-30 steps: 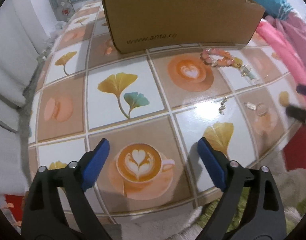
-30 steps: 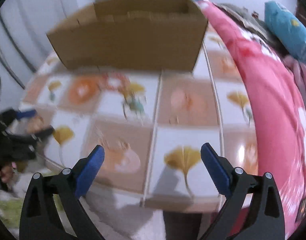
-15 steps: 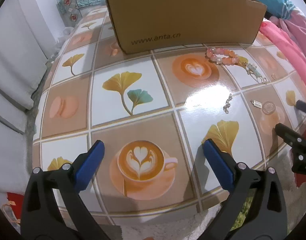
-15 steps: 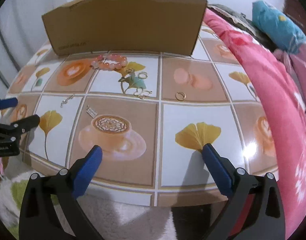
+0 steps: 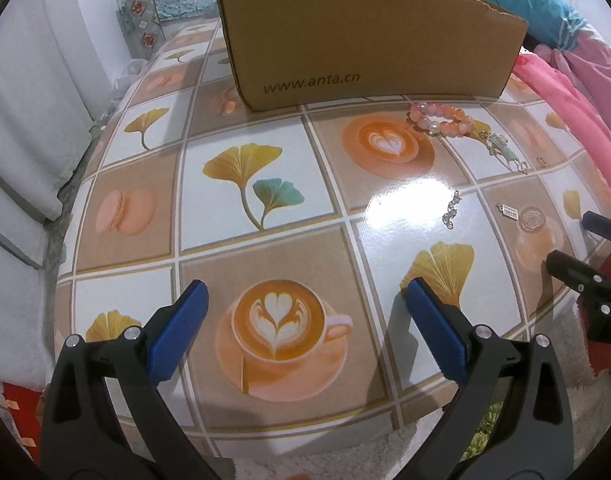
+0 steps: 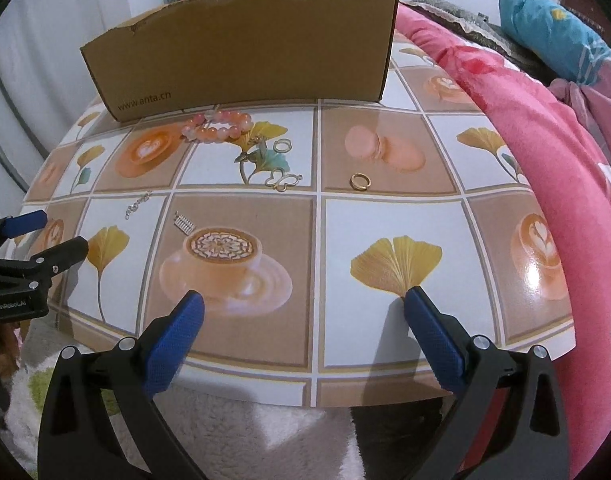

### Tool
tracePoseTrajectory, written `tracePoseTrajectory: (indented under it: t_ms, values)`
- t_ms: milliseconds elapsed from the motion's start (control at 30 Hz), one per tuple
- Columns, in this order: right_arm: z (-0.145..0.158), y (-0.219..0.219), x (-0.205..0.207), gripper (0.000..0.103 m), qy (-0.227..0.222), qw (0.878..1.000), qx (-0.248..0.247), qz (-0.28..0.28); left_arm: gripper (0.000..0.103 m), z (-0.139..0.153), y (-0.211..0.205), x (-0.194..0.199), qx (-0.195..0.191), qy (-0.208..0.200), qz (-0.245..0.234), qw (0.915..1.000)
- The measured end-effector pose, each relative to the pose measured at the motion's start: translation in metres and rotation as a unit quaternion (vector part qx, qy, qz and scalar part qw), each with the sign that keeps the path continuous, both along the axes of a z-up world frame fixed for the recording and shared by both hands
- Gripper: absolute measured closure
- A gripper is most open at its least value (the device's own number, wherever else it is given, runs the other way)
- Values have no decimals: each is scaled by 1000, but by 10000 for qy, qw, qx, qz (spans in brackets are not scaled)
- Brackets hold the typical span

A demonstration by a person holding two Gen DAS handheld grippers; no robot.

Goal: Organize jewelry
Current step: 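Grasp the silver chain charm with the left gripper while the right gripper approaches the tag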

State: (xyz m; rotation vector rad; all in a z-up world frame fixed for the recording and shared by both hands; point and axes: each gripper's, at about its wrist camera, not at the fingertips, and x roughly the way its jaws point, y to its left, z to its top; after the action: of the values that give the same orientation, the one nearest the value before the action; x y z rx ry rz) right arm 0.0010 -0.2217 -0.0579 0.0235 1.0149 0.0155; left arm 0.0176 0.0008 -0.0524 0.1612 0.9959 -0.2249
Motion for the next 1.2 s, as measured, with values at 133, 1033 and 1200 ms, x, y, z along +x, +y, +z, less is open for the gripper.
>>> tracePoseTrajectory:
  t_ms: [133, 1033, 1200]
  values:
    - [2, 2, 1, 6, -11, 9999, -92, 74, 7, -1, 1, -2, -33, -63, -19, 10000]
    - [17, 5, 12, 52, -559, 9934, 877, 474, 59, 23, -35, -9, -689, -618, -1299, 9872]
    - [13, 4, 12, 55, -524, 9932, 931, 472, 79, 19, -47, -5, -498, -559, -1529, 9854]
